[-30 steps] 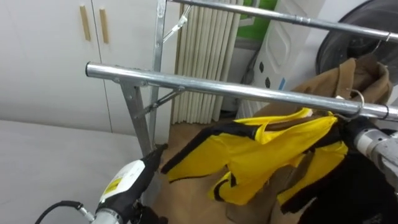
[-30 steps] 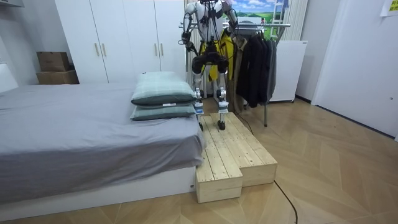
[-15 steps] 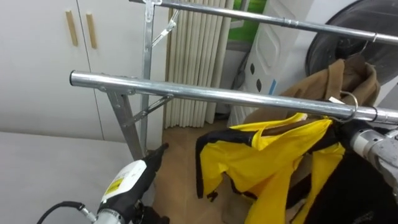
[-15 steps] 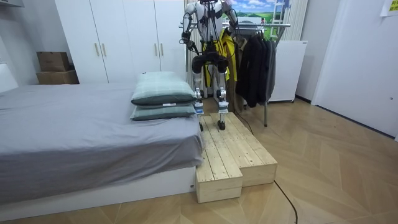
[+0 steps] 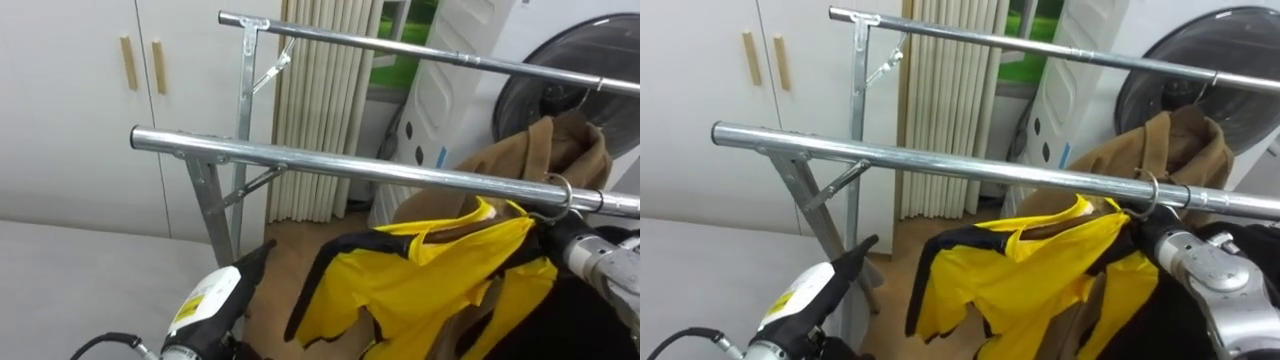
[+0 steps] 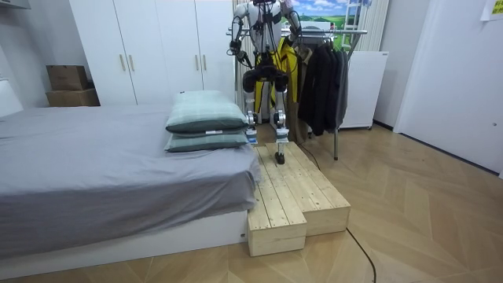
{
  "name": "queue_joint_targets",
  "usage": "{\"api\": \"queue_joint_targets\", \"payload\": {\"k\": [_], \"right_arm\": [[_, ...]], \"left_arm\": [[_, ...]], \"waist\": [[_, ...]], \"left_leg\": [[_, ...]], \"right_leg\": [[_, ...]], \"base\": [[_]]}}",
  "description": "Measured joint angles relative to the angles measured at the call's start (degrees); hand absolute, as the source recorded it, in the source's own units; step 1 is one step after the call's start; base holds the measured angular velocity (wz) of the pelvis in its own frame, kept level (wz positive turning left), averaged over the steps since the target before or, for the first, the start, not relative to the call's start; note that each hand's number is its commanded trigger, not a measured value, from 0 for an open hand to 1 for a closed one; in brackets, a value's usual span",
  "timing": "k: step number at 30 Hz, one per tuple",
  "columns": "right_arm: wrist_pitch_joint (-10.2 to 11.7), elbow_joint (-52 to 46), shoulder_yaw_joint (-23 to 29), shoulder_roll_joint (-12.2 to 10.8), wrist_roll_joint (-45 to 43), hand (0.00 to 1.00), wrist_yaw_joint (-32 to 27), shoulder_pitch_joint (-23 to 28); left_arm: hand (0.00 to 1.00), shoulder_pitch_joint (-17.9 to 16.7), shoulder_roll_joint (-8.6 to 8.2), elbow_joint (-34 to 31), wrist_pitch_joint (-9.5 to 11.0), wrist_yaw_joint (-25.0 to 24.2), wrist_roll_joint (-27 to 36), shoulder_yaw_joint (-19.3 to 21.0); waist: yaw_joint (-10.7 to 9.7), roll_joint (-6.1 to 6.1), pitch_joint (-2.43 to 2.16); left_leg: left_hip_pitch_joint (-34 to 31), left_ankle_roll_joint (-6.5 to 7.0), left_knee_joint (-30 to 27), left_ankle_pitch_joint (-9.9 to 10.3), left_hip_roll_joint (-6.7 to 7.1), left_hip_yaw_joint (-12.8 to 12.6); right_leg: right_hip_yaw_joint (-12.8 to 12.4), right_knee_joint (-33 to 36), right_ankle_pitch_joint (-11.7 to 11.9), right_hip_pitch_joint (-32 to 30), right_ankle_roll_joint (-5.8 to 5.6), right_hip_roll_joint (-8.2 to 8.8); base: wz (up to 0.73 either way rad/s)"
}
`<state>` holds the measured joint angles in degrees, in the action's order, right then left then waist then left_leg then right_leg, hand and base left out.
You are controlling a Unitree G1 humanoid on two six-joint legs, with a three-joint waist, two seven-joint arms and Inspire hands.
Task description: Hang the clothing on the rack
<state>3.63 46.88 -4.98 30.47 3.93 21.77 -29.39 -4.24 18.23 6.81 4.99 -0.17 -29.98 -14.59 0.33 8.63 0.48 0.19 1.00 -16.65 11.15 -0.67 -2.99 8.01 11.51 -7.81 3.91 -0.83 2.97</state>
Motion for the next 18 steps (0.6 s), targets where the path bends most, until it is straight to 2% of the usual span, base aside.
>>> {"api": "queue_joint_targets", "payload": {"k": [8,14,18], "right_arm": [[0.5,2.0,-0.2,-0.8,0.2,1.00,0.0,0.4],[-1.3,7.2,-2.8,-2.6,0.2,1.00,0.0,1.0],[-0.3,7.0,-2.7,-3.1,0.3,1.00,-0.4,1.0]], "left_arm": [[0.00,0.0,0.44,-0.1,0.1,0.0,0.0,-0.2],[0.00,0.0,0.64,-0.3,0.1,0.1,0.0,-1.6],[0.00,-0.3,0.62,-1.4,0.2,1.0,-0.6,-2.4]], "waist": [[0.2,-0.05,0.04],[1.4,-0.29,0.29],[1.5,-0.29,0.33]], "left_leg": [[0.1,-0.17,0.0,0.1,-0.21,0.2],[0.6,-0.42,1.1,-0.1,-0.24,0.0],[0.9,-0.46,2.0,-0.1,-0.29,0.0]], "right_leg": [[0.0,-0.9,0.2,0.2,0.10,-0.35],[0.1,-0.9,0.3,0.3,0.27,-0.37],[0.5,-1.0,0.3,0.2,0.28,-0.43]], "base": [[0.01],[-0.02],[0.00]]}}
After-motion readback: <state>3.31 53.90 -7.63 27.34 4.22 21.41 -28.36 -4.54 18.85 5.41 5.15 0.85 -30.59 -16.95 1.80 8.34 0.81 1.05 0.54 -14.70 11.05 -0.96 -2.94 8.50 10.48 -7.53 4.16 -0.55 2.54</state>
